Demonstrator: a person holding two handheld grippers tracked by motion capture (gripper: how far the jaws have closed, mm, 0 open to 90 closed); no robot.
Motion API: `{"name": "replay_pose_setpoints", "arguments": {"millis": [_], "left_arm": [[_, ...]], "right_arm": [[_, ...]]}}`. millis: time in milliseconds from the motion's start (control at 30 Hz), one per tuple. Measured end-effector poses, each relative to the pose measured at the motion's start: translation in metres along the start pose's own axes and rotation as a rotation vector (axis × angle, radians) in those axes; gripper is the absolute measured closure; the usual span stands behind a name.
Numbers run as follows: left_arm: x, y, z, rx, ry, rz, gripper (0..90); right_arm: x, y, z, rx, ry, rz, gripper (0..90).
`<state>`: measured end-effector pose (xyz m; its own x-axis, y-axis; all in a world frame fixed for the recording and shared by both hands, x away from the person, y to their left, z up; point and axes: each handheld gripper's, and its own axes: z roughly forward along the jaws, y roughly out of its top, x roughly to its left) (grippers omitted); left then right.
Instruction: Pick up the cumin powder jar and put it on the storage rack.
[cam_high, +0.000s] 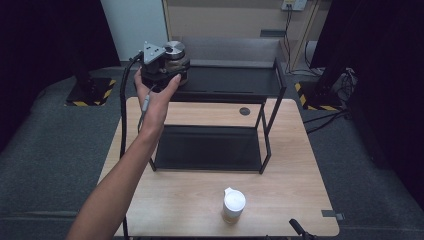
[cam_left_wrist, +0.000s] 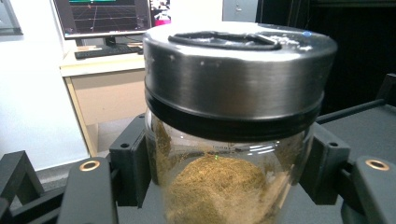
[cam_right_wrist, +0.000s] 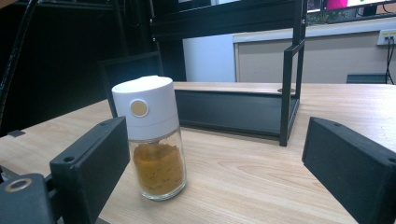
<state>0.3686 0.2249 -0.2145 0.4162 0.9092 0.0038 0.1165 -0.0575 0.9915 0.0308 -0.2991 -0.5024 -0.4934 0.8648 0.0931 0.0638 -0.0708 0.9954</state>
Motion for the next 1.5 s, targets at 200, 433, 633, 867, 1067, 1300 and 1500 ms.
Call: {"name": "replay_pose_setpoints", "arguments": {"millis": [200, 433, 633, 867, 1067, 1300, 1500], "left_arm": [[-0.001, -0.001, 0.004, 0.008, -0.002, -0.003, 30.0], [0.001, -0.002, 0.006, 0.002, -0.005, -0.007, 30.0], [-0.001, -0.004, 0.007, -0.004, 0.002, 0.012, 30.0], [-0.003, -0.004, 0.006, -0.001, 0.029, 0.027, 21.6], [0.004, -0.004, 0.003, -0.001, -0.005, 0.0, 11.3], [0.008, -0.013, -0.008, -0.051, -0.031, 0.021, 5.9], [0.003, -0.018, -0.017, -0.094, -0.018, 0.106, 4.0]], "right_arm": [[-0.001, 0.0, 0.0, 0.002, -0.001, 0.002, 7.5], [-0.002, 0.001, -0.001, -0.001, -0.004, 0.0, 7.8], [-0.001, 0.001, 0.0, 0.005, -0.001, 0.002, 7.8], [-0.001, 0.0, 0.001, 0.007, 0.001, 0.001, 7.8], [-0.002, 0.0, 0.002, 0.009, 0.008, 0.002, 7.8], [-0.001, 0.001, 0.002, 0.011, 0.012, -0.002, 7.7], [-0.001, 0.001, 0.003, 0.014, 0.015, -0.002, 7.7]]}}
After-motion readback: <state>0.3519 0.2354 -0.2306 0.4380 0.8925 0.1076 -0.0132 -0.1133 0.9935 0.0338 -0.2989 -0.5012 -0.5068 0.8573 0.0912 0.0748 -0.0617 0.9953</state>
